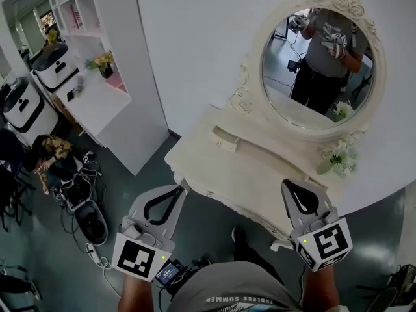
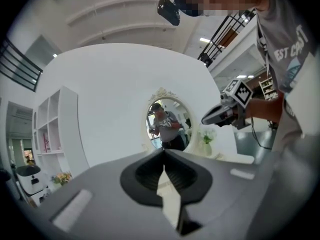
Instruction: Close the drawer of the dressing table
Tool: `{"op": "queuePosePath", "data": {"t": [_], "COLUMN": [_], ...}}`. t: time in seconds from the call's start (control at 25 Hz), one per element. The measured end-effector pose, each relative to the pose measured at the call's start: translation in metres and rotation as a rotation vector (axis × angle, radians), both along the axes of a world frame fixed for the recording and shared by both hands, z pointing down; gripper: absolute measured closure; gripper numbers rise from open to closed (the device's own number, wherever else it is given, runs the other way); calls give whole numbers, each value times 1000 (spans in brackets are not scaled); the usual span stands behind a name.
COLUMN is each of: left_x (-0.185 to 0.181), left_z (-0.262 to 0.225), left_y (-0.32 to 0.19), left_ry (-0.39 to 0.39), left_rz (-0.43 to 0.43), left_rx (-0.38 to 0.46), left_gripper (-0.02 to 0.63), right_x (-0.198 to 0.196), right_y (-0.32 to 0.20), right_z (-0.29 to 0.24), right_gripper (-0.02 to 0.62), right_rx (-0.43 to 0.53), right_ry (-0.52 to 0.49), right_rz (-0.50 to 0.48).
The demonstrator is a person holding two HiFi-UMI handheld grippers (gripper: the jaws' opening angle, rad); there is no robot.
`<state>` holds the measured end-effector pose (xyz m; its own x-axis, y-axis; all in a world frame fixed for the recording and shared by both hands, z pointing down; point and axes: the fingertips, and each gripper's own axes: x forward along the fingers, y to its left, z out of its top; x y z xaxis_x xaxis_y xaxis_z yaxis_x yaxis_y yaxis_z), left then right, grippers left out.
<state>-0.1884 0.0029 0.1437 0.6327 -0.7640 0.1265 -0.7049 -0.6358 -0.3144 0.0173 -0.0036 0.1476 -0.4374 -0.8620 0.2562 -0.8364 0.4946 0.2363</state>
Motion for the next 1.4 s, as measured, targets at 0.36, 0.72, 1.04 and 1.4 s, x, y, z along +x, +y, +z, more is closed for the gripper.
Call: {"op": "queuePosePath", "data": {"t": [0.36, 0.72, 1.04, 1.4], "left_x": [-2, 12, 17, 21], "left_z": [23, 56, 90, 131], "left_y": [-52, -95, -131, -170], "left_ry": [1, -10, -21, -29], "left_rz": [-162, -202, -213, -198], "left_rx": [-82, -161, -237, -290], "left_gripper": [604, 604, 604, 604], "right_x": [-1, 12, 20, 26], "right_y": [-87, -135, -163, -183], "right_z": [15, 38, 65, 103], "right_gripper": [595, 595, 595, 595], "right_rx": [-29, -71, -117, -180], "right_ry": [-9, -35, -42, -42], "right_rz": [-140, -171, -167, -156]}}
